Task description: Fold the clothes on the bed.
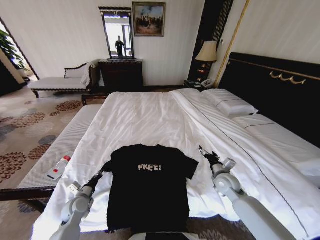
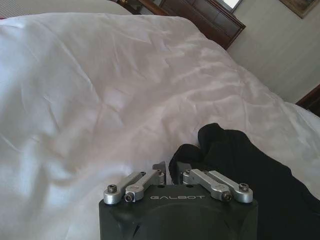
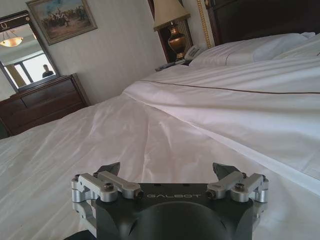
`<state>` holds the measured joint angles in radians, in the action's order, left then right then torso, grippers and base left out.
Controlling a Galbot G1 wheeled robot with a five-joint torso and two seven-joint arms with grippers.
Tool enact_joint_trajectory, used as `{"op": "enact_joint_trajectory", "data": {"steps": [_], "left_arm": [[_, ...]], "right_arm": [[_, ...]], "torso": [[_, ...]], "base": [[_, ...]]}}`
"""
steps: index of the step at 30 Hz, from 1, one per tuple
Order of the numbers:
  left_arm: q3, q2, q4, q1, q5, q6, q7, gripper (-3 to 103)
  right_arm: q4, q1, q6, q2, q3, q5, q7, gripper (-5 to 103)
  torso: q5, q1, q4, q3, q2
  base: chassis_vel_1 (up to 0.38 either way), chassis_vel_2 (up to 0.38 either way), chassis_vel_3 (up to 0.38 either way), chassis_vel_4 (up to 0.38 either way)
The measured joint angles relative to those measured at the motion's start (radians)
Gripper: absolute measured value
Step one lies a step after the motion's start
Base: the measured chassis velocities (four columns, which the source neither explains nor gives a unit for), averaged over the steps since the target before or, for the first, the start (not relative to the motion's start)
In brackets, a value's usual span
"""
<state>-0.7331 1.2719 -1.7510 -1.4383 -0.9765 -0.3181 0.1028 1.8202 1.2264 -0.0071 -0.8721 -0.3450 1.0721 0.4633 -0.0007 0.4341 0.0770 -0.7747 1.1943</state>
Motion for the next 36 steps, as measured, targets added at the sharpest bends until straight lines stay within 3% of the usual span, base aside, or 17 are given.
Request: {"op": "enact_joint_trajectory", "data": {"steps": [1, 5, 6, 8, 10, 12, 14, 16, 23, 28, 29, 31, 36], "left_arm": [[0.0, 0.0, 0.0, 0.0, 0.0, 0.0, 0.0, 13], [-0.008, -0.009, -0.037, 0.004, -0.041, -0.035, 0.007, 34], [-0.008, -0.009, -0.037, 0.004, -0.041, -0.035, 0.007, 34], [-0.017, -0.02, -0.055, 0.02, -0.083, -0.059, 0.018, 45], [-0.02, -0.025, -0.056, 0.032, -0.097, -0.066, 0.023, 45], [-0.016, -0.039, -0.041, 0.065, -0.113, -0.075, 0.035, 56], [-0.002, -0.049, -0.012, 0.096, -0.112, -0.086, 0.051, 67], [0.002, -0.052, -0.002, 0.106, -0.111, -0.09, 0.055, 67], [0.071, -0.092, 0.114, 0.214, -0.048, -0.166, 0.101, 97], [0.092, -0.099, 0.134, 0.236, -0.043, -0.185, 0.105, 101], [0.101, -0.099, 0.134, 0.237, -0.042, -0.19, 0.104, 96], [0.103, -0.099, 0.134, 0.237, -0.042, -0.191, 0.103, 96], [0.117, -0.088, 0.137, 0.233, -0.031, -0.188, 0.095, 71]], "right_arm": [[0.0, 0.0, 0.0, 0.0, 0.0, 0.0, 0.0, 100], [-0.003, 0.001, 0.0, 0.003, -0.001, 0.0, 0.0, 100], [-0.003, 0.001, 0.0, 0.003, -0.001, 0.0, 0.0, 100], [-0.008, -0.003, 0.0, 0.004, -0.001, 0.0, -0.001, 100], [-0.011, -0.005, 0.0, 0.004, 0.0, 0.0, -0.001, 100], [-0.015, -0.009, 0.0, 0.003, 0.003, 0.0, -0.002, 100], [-0.018, -0.011, -0.001, 0.002, 0.007, -0.001, -0.002, 100], [-0.02, -0.012, -0.001, 0.002, 0.008, -0.002, -0.002, 100], [-0.026, -0.016, -0.004, 0.002, 0.014, -0.003, -0.002, 100], [-0.03, -0.016, -0.005, 0.002, 0.015, -0.005, -0.002, 100], [-0.03, -0.016, -0.006, 0.002, 0.015, -0.005, -0.002, 100], [-0.03, -0.016, -0.006, 0.002, 0.015, -0.005, -0.002, 100], [-0.029, -0.016, -0.006, 0.002, 0.016, -0.007, -0.001, 100]], "torso": [[0.0, 0.0, 0.0, 0.0, 0.0], [0.0001, 0.0, -0.0001, 0.0, 0.0], [0.0001, 0.0, -0.0001, 0.0, 0.0], [0.0001, 0.0, 0.0, 0.0, 0.0], [0.0, 0.0, 0.0, 0.0, 0.0], [0.0001, 0.0, 0.0, 0.0, 0.0], [-0.0001, 0.0, -0.0001, 0.0, 0.0], [-0.0001, 0.0, -0.0001, 0.0, 0.0], [-0.0001, 0.0, 0.0, 0.0, 0.0], [-0.0001, 0.0, 0.0001, 0.0, 0.0], [-0.0001, 0.0, 0.0, 0.0, 0.0], [0.0, 0.0, -0.0001, 0.0, 0.0], [0.0, 0.0, -0.0001, 0.0, 0.0]], "base": [[0.0, 0.0, 0.0, 0.0], [0.0, 0.0, 0.0, 0.0], [0.0, 0.0, 0.0, 0.0], [0.0, 0.0, 0.0, 0.0], [0.0, 0.0, 0.0, 0.0], [0.0, 0.0, 0.0, 0.0], [0.0, 0.0, 0.0, 0.0], [0.0, 0.0, 0.0, 0.0], [0.0, 0.0, 0.0, 0.0], [0.0, 0.0, 0.0, 0.0], [0.0, 0.0, 0.0, 0.0], [0.0, 0.0, 0.0, 0.0], [0.0, 0.0, 0.0, 0.0]]}}
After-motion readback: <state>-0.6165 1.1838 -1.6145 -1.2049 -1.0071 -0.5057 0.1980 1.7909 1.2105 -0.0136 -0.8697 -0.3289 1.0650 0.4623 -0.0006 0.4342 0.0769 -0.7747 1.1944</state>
